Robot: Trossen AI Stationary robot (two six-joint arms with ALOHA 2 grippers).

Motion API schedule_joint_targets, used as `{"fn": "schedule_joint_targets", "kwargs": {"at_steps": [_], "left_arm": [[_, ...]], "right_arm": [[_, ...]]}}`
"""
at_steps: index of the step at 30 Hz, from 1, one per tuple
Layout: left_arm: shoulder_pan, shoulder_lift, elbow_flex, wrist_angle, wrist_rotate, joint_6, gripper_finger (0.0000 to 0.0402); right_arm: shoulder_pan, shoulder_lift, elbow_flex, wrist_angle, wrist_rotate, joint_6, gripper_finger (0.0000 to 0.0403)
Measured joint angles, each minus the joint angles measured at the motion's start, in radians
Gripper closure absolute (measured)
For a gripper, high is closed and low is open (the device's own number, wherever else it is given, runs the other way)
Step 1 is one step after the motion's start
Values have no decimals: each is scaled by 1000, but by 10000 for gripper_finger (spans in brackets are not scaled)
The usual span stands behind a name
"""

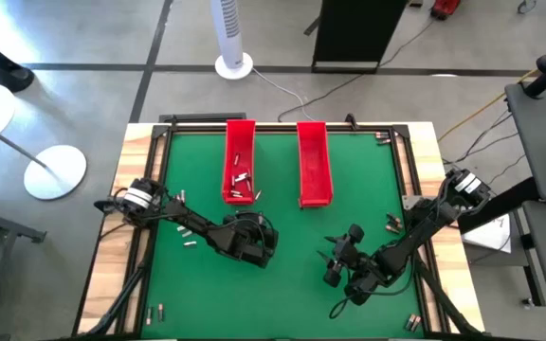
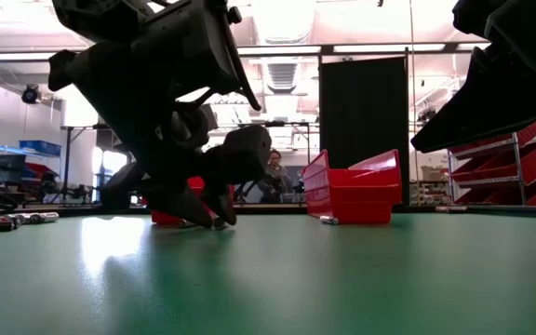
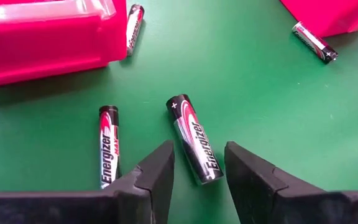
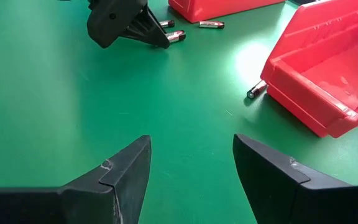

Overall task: Sort batteries
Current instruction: Put the silver battery into the left red bin

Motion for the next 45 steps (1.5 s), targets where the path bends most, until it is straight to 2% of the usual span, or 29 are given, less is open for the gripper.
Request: {"fn": "schedule_joint_targets", "kwargs": {"at_steps": [10, 19, 27, 30, 35, 40, 45], "left_arm": [[4, 2, -15, 10, -37, 60, 269], [1, 106, -6, 90, -121, 67, 283], [1, 121, 81, -76, -79, 56, 287], [-2, 120, 120, -130, -70, 96, 304], [-8, 123, 173, -152, -45, 176, 373], [-18, 105, 214, -150, -14, 214, 371], [-22, 18, 231, -147, -48, 288, 360]], "right_arm": [[0, 0, 0, 0, 0, 2, 184], [0, 0, 0, 2, -4, 3, 184], [0, 0, 0, 1, -7, -1, 183], [0, 0, 0, 0, -7, -13, 187], [0, 0, 0, -4, -7, -34, 187], [0, -13, 0, -9, -30, -48, 188], [2, -36, 0, -7, -43, -73, 187]]}}
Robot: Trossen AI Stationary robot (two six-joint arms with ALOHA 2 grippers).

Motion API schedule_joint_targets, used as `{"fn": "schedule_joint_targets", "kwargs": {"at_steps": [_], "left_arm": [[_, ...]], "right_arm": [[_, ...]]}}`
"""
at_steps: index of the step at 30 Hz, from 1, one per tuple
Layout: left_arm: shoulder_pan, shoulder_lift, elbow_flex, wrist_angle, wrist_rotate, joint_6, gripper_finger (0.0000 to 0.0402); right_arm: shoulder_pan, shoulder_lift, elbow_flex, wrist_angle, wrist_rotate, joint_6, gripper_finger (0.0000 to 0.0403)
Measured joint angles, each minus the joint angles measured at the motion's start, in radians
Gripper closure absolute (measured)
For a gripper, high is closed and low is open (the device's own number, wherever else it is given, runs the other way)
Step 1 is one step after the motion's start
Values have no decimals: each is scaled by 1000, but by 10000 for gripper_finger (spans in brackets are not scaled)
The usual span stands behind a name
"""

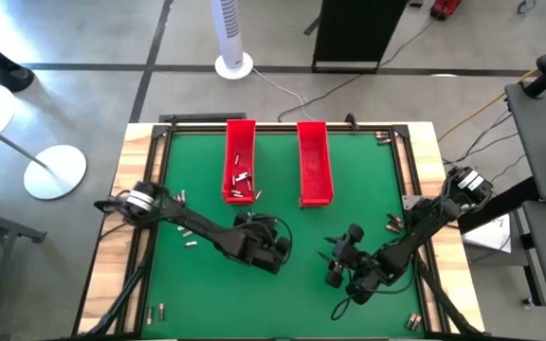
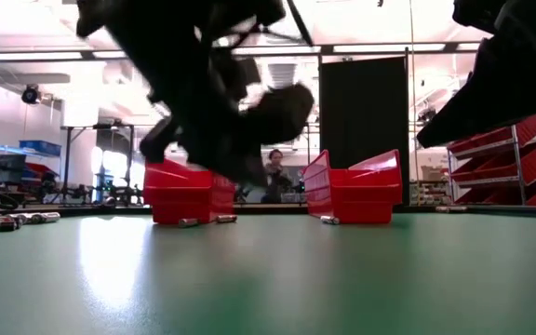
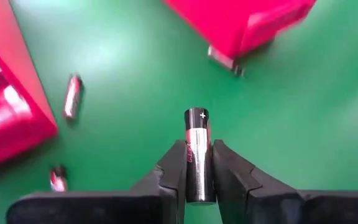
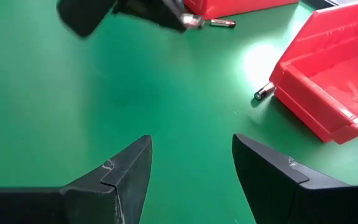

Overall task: Sort batteries
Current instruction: Put the silver battery into the left red bin

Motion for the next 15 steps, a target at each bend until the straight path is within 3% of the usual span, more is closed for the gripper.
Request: {"fn": "schedule_joint_targets", "kwargs": {"at_steps": [7, 15], "left_arm": [[8, -154, -46, -14, -73, 80, 362], [83, -336, -148, -43, -225, 105, 362]], "right_arm": [[0, 20, 0, 12, 45, 0, 193], [1, 52, 0, 25, 19, 24, 200]]}}
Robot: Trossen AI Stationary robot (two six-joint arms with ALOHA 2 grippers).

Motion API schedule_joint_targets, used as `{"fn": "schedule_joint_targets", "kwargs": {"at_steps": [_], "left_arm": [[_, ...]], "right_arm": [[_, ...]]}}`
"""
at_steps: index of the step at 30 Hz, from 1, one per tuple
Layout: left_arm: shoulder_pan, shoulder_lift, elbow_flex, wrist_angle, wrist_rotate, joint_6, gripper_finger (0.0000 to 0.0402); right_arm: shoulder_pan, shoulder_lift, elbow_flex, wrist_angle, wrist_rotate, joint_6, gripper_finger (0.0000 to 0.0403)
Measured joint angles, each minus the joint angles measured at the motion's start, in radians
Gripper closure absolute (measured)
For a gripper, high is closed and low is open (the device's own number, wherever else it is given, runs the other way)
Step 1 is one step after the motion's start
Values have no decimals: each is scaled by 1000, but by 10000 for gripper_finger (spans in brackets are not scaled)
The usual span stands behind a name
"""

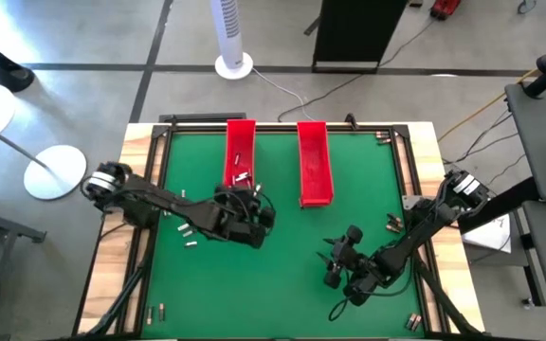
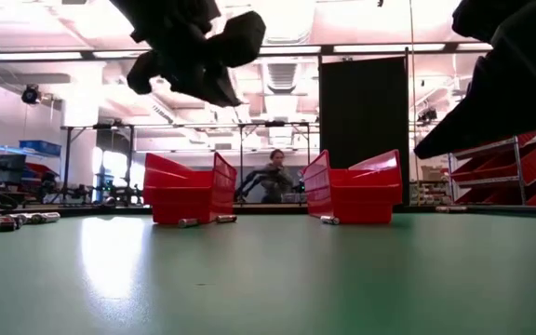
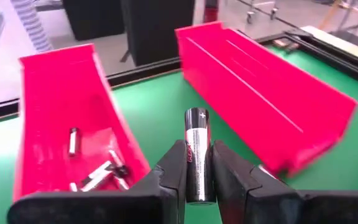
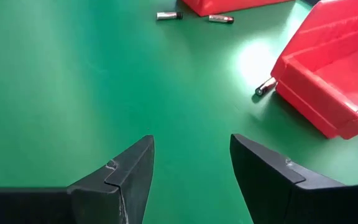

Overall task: Sort batteries
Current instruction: Put the silver battery into the left red bin

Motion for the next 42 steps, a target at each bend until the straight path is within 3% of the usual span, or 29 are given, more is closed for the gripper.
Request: {"fn": "schedule_joint_targets", "kwargs": {"at_steps": [7, 10, 17, 23, 31, 37, 42], "left_arm": [[140, 4, -88, 0, 22, -89, 340], [189, 27, -98, -3, 62, -94, 312], [198, 24, -90, -15, 29, -79, 238], [77, 16, -87, -52, 117, -114, 209], [-167, 75, -93, -61, 97, -359, 215], [-180, 202, -93, -75, 211, -510, 223], [-158, 289, -81, -68, 236, -561, 223]], "right_arm": [[0, 0, 0, 6, 3, -1, 199], [0, 0, 0, 5, 3, -1, 201], [-1, 0, 0, 4, 3, -19, 208], [-8, 0, 0, 4, 3, -53, 207], [-31, 0, 0, 3, 6, -89, 213], [-49, 0, 0, 9, 4, -97, 213], [-49, 0, 0, 31, -1, -83, 213]]}}
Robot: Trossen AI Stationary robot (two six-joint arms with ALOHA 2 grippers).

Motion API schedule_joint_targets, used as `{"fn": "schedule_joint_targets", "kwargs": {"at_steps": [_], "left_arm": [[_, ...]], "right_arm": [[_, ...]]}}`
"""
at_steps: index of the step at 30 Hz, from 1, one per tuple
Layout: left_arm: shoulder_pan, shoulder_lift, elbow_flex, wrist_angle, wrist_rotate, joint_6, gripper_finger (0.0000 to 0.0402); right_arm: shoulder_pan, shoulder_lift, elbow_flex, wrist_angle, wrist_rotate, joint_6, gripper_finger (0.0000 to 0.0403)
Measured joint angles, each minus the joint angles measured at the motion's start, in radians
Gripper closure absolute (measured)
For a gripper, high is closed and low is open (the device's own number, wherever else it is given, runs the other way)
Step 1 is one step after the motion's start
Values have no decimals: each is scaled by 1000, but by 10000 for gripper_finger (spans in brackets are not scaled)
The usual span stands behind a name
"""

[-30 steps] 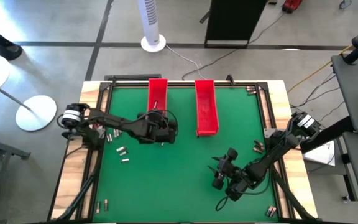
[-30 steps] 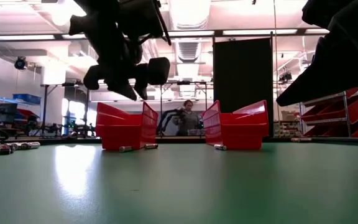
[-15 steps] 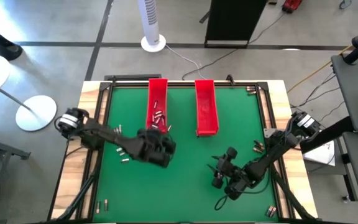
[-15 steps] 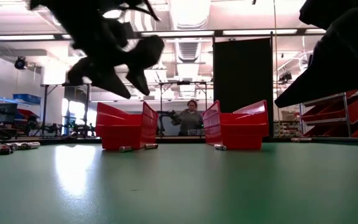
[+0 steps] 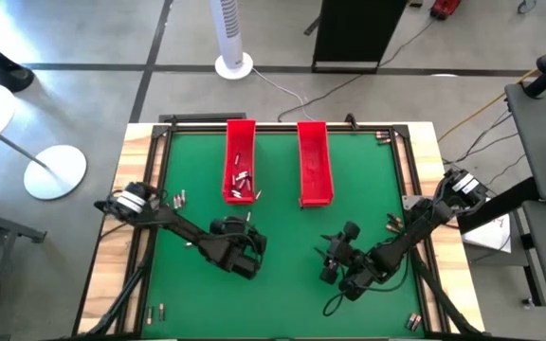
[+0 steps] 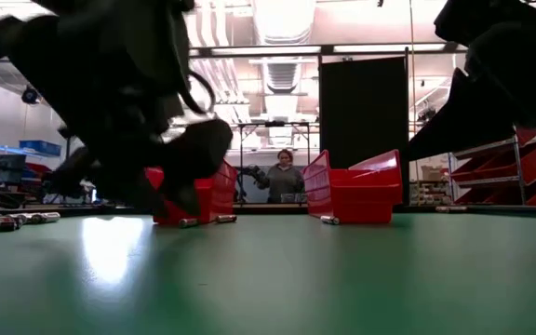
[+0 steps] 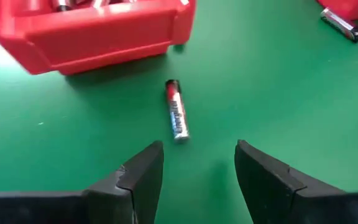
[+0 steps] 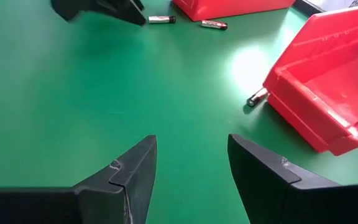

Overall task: Sort batteries
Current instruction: Put the silver battery into the left red bin

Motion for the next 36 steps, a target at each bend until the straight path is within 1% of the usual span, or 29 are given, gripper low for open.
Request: {"fn": "schedule_joint_targets", "kwargs": {"at_steps": [9, 18, 26, 30, 34, 36], "left_arm": [[34, 53, 77, -33, -7, 63, 223], [54, 88, 73, -64, -14, 2, 223], [60, 69, 75, -91, -45, -12, 223], [76, 70, 72, -104, -45, -24, 223], [102, 78, 65, -107, -66, -47, 223], [121, 85, 61, -104, -58, -50, 224]], "right_arm": [[0, 0, 0, 65, -5, -10, 213], [0, 0, 0, 80, -34, -5, 213], [0, 0, 0, 80, -32, -12, 213], [0, 0, 0, 80, -31, -13, 213], [0, 0, 0, 80, -31, -14, 213], [0, 0, 0, 80, -31, -14, 213]]}}
